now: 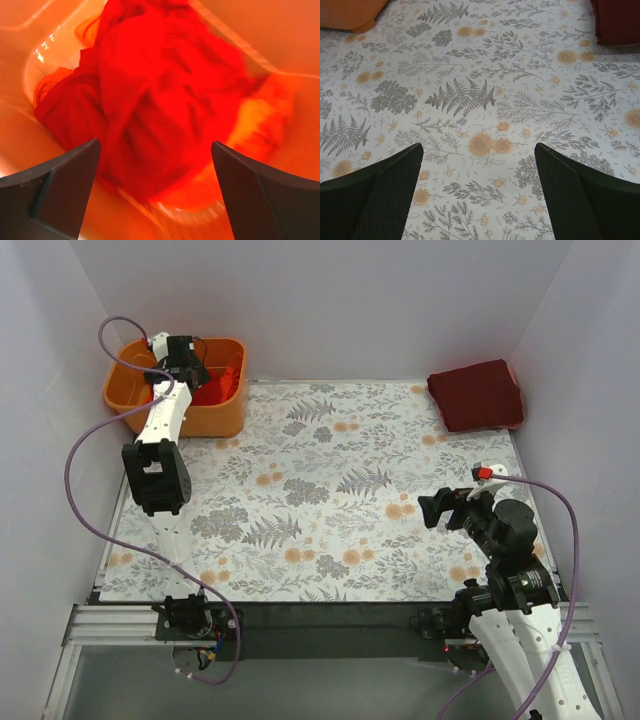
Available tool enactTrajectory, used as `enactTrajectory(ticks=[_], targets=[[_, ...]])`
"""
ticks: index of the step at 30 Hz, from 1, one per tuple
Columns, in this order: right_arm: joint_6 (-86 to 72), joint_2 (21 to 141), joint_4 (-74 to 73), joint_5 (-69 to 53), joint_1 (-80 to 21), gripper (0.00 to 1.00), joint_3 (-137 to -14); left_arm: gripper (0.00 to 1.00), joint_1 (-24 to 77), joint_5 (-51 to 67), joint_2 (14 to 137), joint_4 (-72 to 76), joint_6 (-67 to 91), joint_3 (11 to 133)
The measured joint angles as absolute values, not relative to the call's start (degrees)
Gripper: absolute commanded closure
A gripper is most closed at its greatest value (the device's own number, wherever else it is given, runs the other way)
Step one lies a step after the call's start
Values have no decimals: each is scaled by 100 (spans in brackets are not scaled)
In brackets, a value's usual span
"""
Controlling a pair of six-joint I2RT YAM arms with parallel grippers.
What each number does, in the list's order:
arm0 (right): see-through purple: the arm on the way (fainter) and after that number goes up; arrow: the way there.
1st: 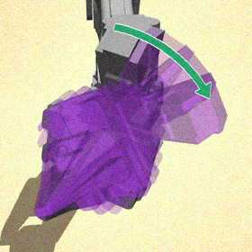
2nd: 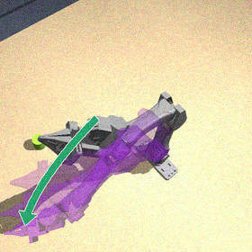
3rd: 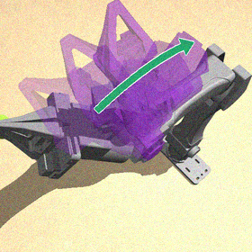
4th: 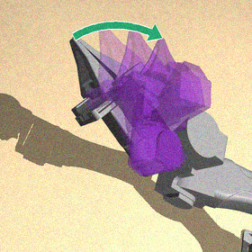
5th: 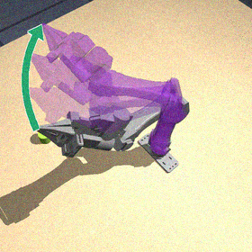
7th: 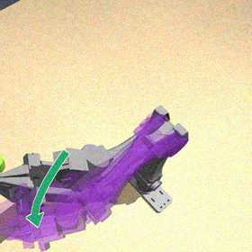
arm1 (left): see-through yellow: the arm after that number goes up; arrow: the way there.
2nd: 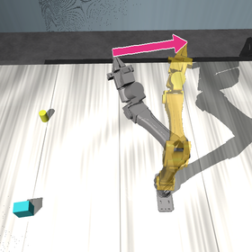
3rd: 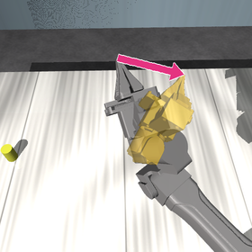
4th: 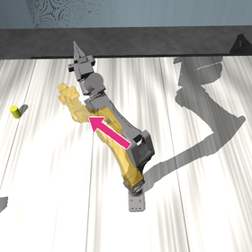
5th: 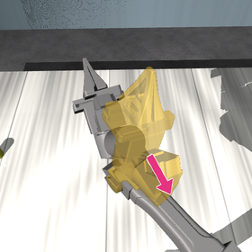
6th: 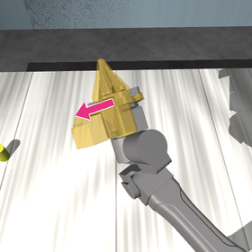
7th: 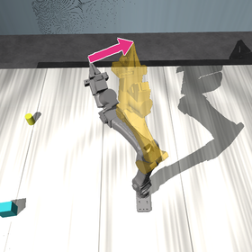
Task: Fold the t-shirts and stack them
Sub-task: Grab the tshirt from the pile
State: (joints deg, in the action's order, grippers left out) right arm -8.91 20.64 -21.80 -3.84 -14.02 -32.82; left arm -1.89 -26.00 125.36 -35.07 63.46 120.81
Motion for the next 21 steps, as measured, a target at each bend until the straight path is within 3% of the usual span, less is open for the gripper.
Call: enactTrajectory(ticks=[6, 10, 13, 14, 17, 18, 21], targets=[[-954, 2261, -2152, -631, -1406, 2, -3221, 11, -464, -2799, 13343, -2823, 6208, 12151], [-1031, 2432, -2152, -773, -1409, 2, -3197, 22, -633, -2808, 13655, -2484, 6147, 12189], [-1037, 2515, -2150, -810, -1420, 1, -3197, 41, -722, -2797, 13867, -2217, 6093, 12243], [-1039, 2545, -2152, -814, -1424, 2, -3197, 60, -738, -2790, 13924, -2171, 6088, 12254], [-1039, 2611, -2152, -838, -1428, 1, -3197, 84, -740, -2777, 13987, -2045, 6060, 12274], [-1039, 2622, -2152, -843, -1428, 2, -3197, 99, -738, -2773, 13987, -2018, 6047, 12274], [-1052, 2626, -2154, -880, -1428, 2, -3197, 100, -731, -2744, 13922, -1831, 6001, 12276]])
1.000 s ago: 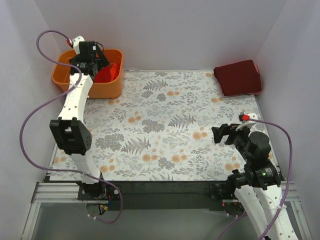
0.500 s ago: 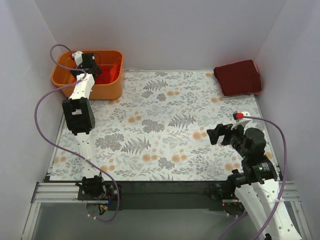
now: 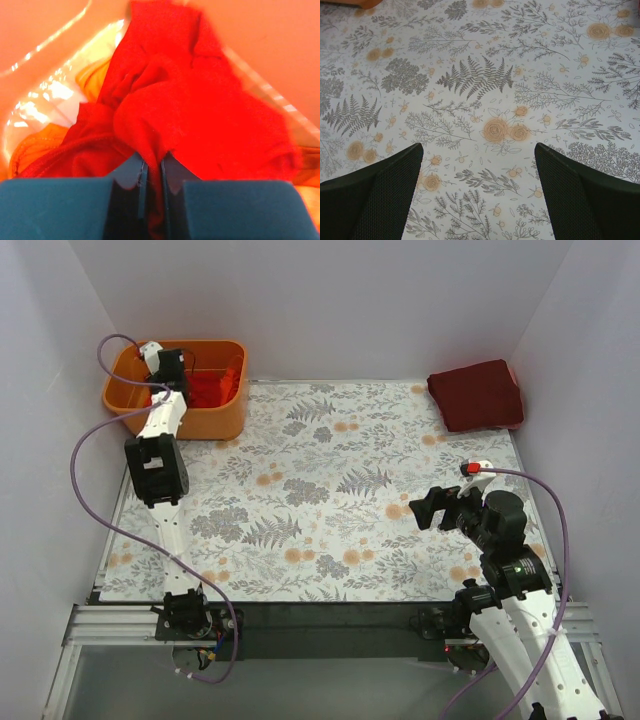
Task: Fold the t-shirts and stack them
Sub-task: Grab the tshirt from the pile
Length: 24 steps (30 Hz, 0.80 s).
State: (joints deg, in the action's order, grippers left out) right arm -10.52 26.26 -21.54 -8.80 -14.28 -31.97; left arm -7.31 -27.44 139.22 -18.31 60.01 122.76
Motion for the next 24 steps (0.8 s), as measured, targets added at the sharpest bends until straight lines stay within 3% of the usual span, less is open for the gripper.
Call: enactTrajectory(ticks=[12, 19, 24], targets=[[-1100, 2488, -2187, -963, -1428, 2, -3197, 100, -722, -1763, 12344, -1927, 6160, 13310], [-1184, 2366, -2265, -1024, -1428, 2, -3197, 100, -722, -908, 11122, -1737, 6460, 13244], [-1188, 2198, -2327, -1074, -1428, 2, -3203, 100, -701, -263, 11004, -1776, 6635, 13054]])
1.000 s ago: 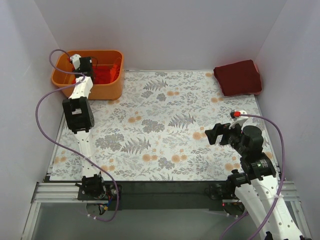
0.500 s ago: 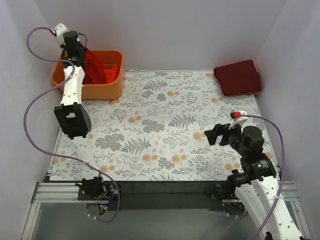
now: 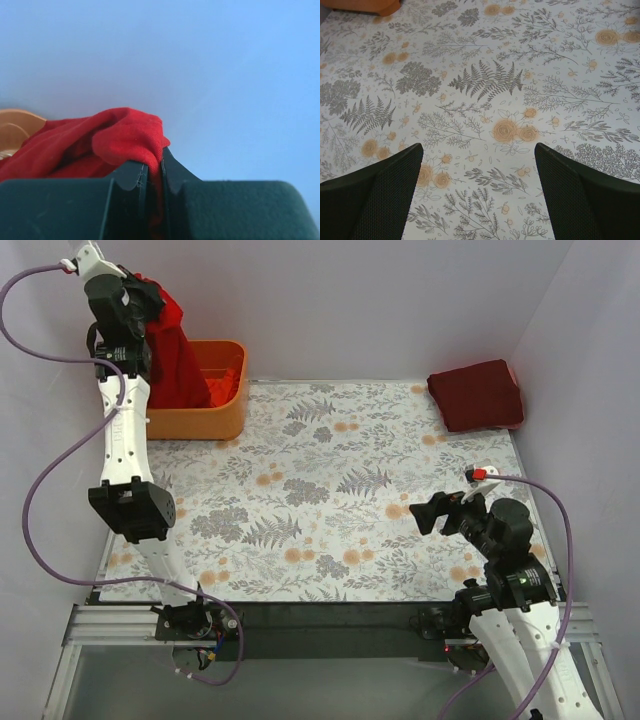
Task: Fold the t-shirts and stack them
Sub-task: Grab the tshirt from the pile, then move the tshirt to the center of the board
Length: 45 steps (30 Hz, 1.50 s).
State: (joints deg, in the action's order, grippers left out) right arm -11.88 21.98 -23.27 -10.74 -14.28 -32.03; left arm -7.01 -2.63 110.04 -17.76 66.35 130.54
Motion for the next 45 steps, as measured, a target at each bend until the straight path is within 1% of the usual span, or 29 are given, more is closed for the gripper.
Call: enactTrajectory(ticks=[4, 7, 14, 16, 19, 21, 25, 27, 28, 30, 32, 33, 34, 35, 36, 38, 41, 42, 43, 45], targets=[[-1210, 2134, -2394, -1083, -1428, 2, -3210, 100, -489, 395, 11052, -1927, 6812, 13054], [-1251, 2032, -2408, -1090, -1428, 2, -3210, 100, -75, 915, 11002, -1844, 6978, 13045], [-1288, 1859, -2580, -1011, -1428, 1, -3341, 100, 1741, 1933, 10466, -1542, 6858, 12980], [-1286, 1876, -2652, -956, -1428, 2, -3474, 100, 2106, 2311, 10217, -1420, 6877, 12997], [-1256, 1883, -2689, -871, -1428, 2, -3669, 100, 2139, 2617, 9828, -1214, 6904, 12978], [-1236, 1885, -2692, -823, -1428, 2, -3745, 100, 2064, 2637, 9480, -1059, 6895, 12728], [-1186, 1920, -2720, -744, -1428, 2, -3830, 97, 1994, 2412, 8600, -801, 6737, 11469], [-1157, 1986, -2746, -729, -1428, 1, -3887, 92, 2003, 2141, 8252, -692, 6571, 10565], [-1135, 2010, -2755, -722, -1428, 2, -3905, 87, 2010, 1992, 8145, -698, 6508, 10200], [-1079, 2047, -2786, -718, -1428, 2, -3924, 86, 2021, 1529, 8001, -650, 6316, 9150], [-1026, 2104, -2838, -727, -1428, 1, -3924, 80, 2021, 965, 8020, -801, 6187, 8267], [-1015, 2161, -2867, -735, -1428, 2, -3924, 74, 2021, 650, 8084, -932, 6114, 7811], [-1007, 2239, -2880, -753, -1428, 1, -3924, 66, 2021, 314, 8138, -1092, 6058, 7371], [-1002, 2311, -2882, -773, -1428, 2, -3924, 51, 2021, -19, 8200, -1297, 6020, 7006], [-991, 2412, -2888, -790, -1428, 2, -3922, 46, 2021, -342, 8243, -1525, 5986, 6663], [-976, 2626, -2888, -801, -1428, 2, -3920, 40, 2021, -1002, 8256, -2014, 6031, 6176], [-947, 3052, -2858, -875, -1426, 3, -3909, 37, 2010, -1619, 8125, -2456, 6134, 5957], [-945, 3166, -2834, -908, -1428, 5, -3909, 37, 2008, -1723, 8014, -2547, 6160, 5927], [-928, 3426, -2805, -993, -1428, 11, -3909, 36, 2010, -1798, 7787, -2580, 6215, 5859], [-906, 3957, -2731, -1168, -1428, 18, -3892, 35, 2010, -1822, 7251, -2652, 6313, 5728]])
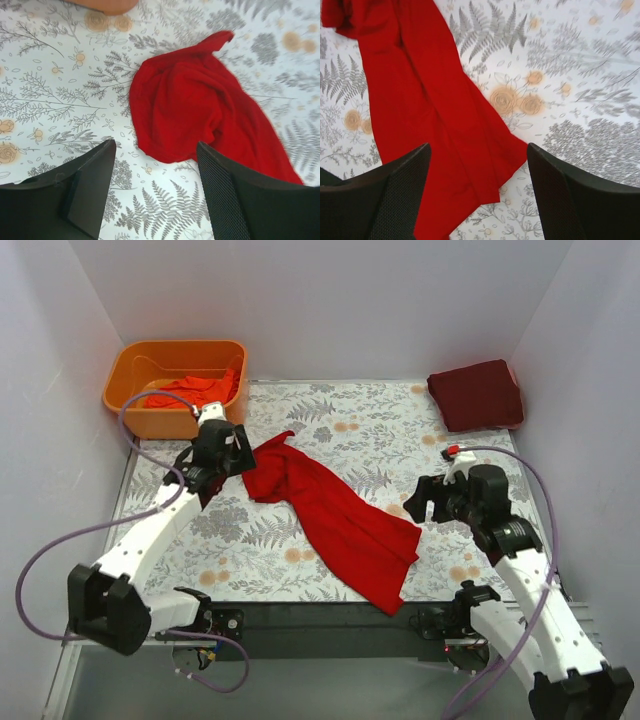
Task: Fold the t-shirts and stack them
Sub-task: Move the tshirt to the center of the board, then flatten the tshirt out
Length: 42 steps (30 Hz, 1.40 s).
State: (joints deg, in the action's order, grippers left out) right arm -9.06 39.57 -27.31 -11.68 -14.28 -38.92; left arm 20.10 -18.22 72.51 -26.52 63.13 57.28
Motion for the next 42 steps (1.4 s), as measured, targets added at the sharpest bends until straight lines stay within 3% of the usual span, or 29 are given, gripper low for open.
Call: enactTrajectory(ticks=[7, 12, 21, 33, 42], targets=[[-871, 5756, -2637, -1494, -1461, 40, -3837, 36, 2010, -1562, 6040, -2663, 6720, 5017], [-873, 6678, -2517, -1525, -1728, 44, -3837, 36, 2010, -1304, 6073, -2663, 6873, 4042], [-882, 7314, -2196, -1271, -2473, 46, -3835, 36, 2010, -1116, 6001, -2213, 6923, 3507], [-738, 7835, -1951, -1087, -2488, 52, -3809, 36, 2010, -1109, 5935, -2047, 6838, 3507], [-569, 7959, -1879, -1557, -2536, 69, -3809, 36, 2010, -1070, 5955, -2047, 6836, 3507]])
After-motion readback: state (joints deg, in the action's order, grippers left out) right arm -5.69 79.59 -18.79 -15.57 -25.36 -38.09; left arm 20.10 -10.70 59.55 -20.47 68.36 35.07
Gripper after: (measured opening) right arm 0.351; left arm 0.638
